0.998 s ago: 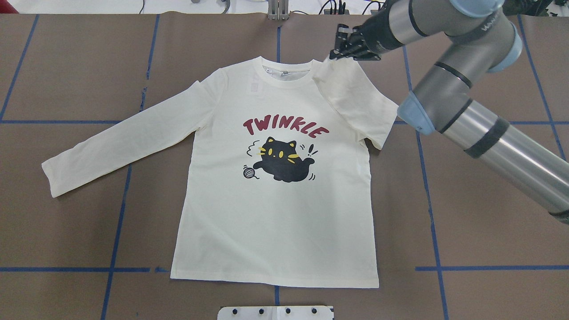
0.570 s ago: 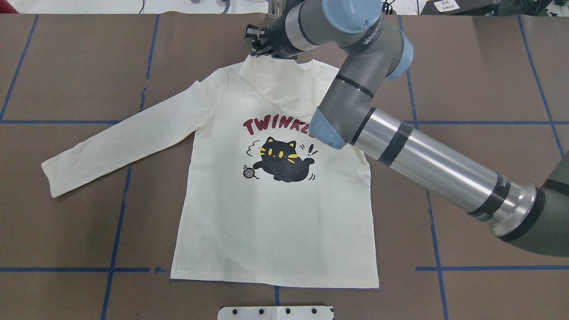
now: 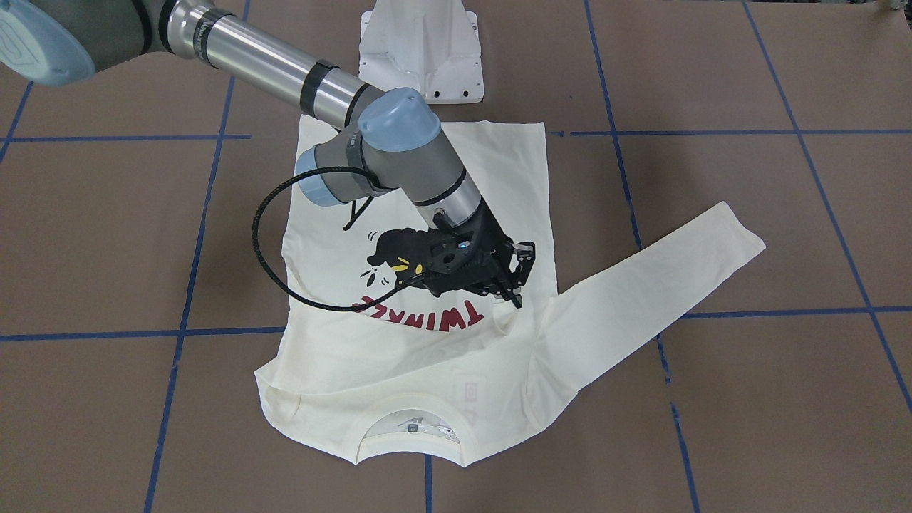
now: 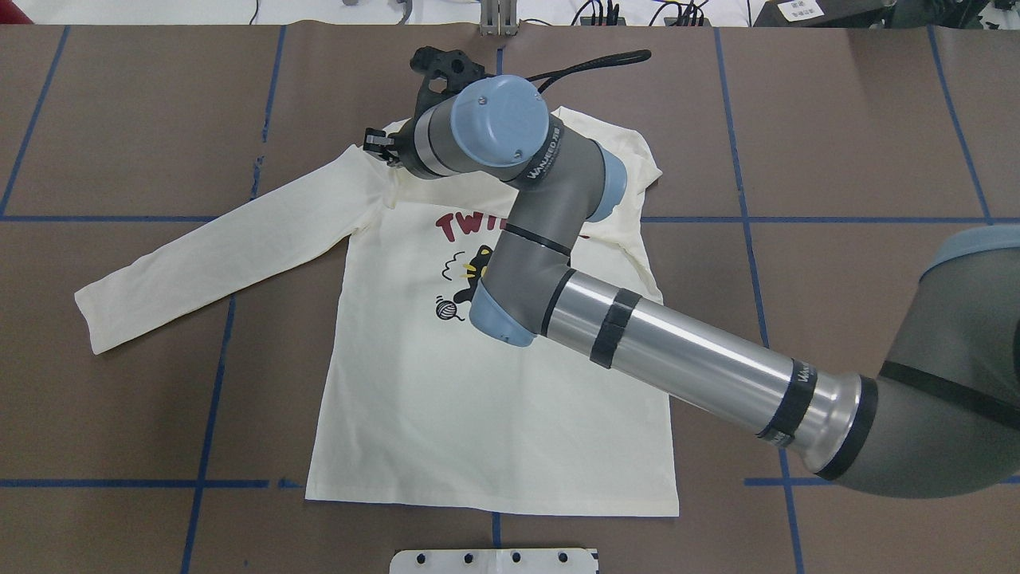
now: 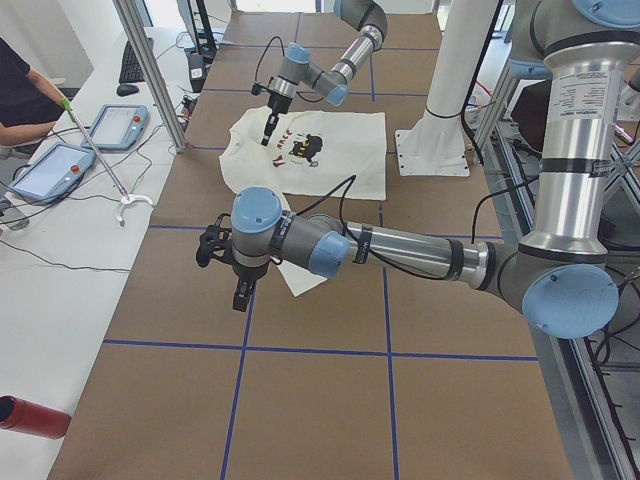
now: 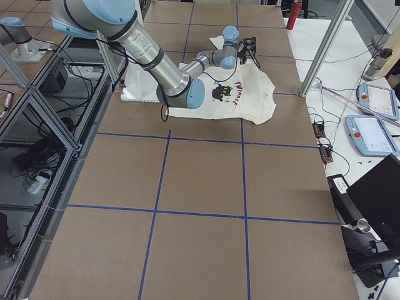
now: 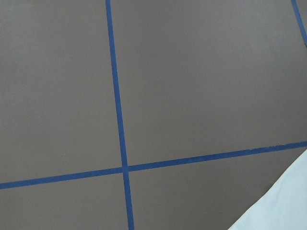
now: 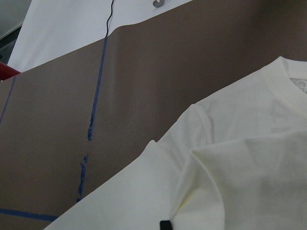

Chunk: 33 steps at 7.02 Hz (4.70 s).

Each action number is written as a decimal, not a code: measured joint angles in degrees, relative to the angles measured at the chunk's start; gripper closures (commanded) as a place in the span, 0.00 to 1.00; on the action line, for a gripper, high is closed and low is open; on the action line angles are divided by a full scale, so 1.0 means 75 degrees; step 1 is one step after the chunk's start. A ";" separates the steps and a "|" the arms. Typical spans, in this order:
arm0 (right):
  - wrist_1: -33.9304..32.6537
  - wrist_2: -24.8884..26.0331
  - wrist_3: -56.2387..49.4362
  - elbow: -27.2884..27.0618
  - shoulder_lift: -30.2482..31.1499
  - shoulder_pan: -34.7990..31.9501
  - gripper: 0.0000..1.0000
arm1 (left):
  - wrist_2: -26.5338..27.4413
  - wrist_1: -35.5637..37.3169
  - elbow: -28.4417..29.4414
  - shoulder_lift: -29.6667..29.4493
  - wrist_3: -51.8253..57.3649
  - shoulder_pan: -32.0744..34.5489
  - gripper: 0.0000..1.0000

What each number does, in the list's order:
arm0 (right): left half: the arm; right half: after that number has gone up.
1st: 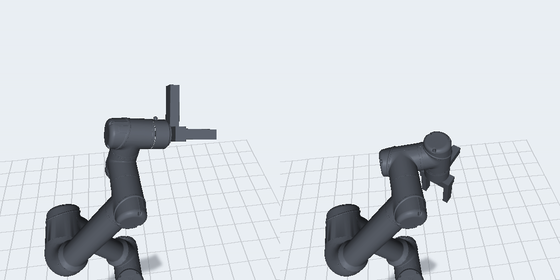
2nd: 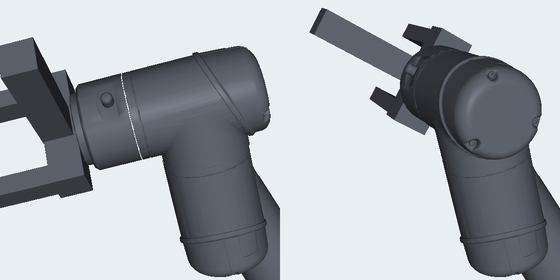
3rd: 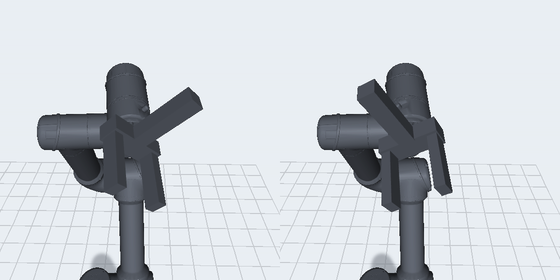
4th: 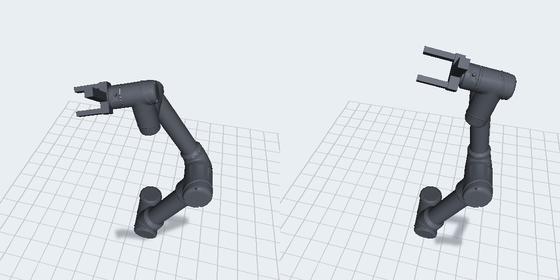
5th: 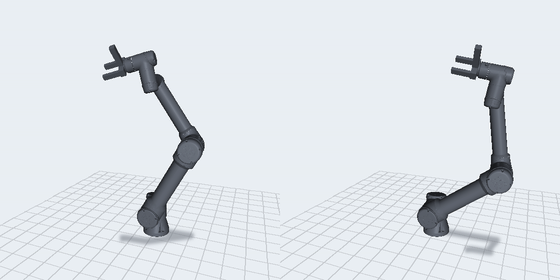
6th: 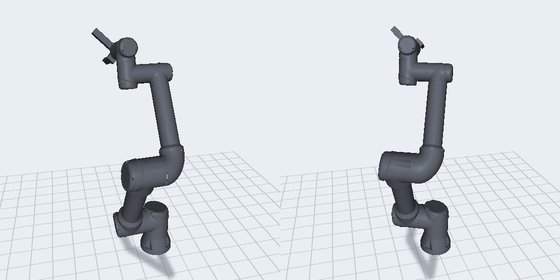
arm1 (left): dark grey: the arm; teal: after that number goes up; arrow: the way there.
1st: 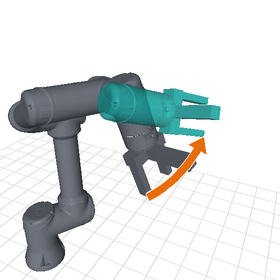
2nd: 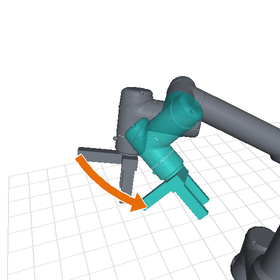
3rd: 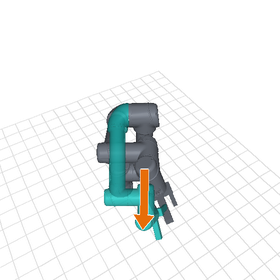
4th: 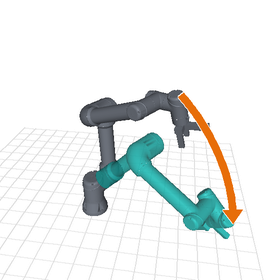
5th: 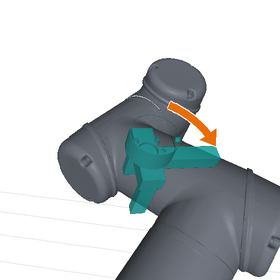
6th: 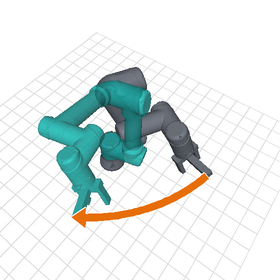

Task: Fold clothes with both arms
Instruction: 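Carry the held sleeve across the shirt body toward the collar, then open the right gripper and lift away while the left arm moves in, then lower the left gripper to the other sleeve cuff and grasp it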

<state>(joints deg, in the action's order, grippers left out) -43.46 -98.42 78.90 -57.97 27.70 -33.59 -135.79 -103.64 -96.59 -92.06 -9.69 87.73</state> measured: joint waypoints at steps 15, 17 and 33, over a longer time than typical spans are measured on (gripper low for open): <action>-0.5254 -0.3172 -0.3937 -0.5256 0.4479 -0.2454 0.00 | 0.4714 -0.4818 0.0104 0.1465 -0.9161 -0.5687 0.01; -0.5259 -0.3241 -0.4000 -0.5316 0.4562 -0.2499 0.00 | 0.4830 -0.4814 0.0190 0.1479 -0.9265 -0.5877 0.04; -0.5267 -0.3254 -0.3926 -0.5486 0.4582 -0.2495 0.00 | 0.4782 -0.4613 0.0191 0.1481 -0.9292 -0.6051 1.00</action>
<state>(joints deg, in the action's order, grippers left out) -82.97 -122.82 49.46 -99.12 62.06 -52.30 -99.93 -138.24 -95.16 -80.95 -79.38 42.35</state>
